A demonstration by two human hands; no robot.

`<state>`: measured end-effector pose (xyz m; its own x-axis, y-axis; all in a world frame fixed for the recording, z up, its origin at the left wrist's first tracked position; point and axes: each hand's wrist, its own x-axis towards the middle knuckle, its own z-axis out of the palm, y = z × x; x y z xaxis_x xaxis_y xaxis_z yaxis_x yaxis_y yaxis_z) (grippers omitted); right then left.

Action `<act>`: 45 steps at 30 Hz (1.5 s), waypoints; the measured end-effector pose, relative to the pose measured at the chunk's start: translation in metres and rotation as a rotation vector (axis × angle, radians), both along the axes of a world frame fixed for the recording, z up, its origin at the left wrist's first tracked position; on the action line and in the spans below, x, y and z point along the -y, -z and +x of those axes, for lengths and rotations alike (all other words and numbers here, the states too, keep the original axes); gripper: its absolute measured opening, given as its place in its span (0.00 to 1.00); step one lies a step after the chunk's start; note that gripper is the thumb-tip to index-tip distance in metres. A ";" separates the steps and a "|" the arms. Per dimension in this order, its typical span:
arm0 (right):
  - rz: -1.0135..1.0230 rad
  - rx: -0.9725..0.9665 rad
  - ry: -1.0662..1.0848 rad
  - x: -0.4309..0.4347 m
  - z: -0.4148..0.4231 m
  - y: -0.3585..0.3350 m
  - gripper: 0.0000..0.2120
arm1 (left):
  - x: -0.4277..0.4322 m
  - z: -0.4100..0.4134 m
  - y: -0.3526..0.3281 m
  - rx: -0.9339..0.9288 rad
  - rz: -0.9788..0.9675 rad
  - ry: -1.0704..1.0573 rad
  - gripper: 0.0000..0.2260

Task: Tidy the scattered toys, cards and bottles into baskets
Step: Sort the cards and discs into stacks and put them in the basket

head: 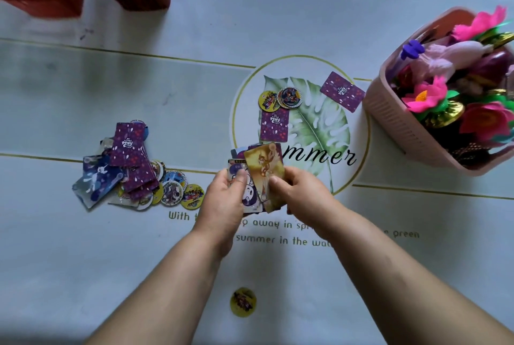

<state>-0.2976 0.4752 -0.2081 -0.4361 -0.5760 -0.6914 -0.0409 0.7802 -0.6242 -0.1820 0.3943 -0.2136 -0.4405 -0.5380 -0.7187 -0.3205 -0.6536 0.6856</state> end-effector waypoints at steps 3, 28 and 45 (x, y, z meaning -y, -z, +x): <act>0.031 0.040 -0.124 0.021 0.005 -0.003 0.15 | 0.006 -0.002 0.001 0.023 -0.036 -0.029 0.09; 0.495 -0.671 0.033 0.080 -0.129 0.005 0.25 | 0.041 0.020 0.022 0.129 -0.223 -0.200 0.04; 0.371 -0.659 -0.214 0.020 -0.036 0.034 0.36 | 0.031 0.052 0.012 0.142 -0.221 -0.231 0.03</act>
<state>-0.3333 0.4548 -0.2425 -0.7291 -0.4758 -0.4920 -0.4849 0.8664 -0.1192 -0.1296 0.3630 -0.2255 -0.1930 -0.7614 -0.6189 -0.2839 -0.5605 0.7780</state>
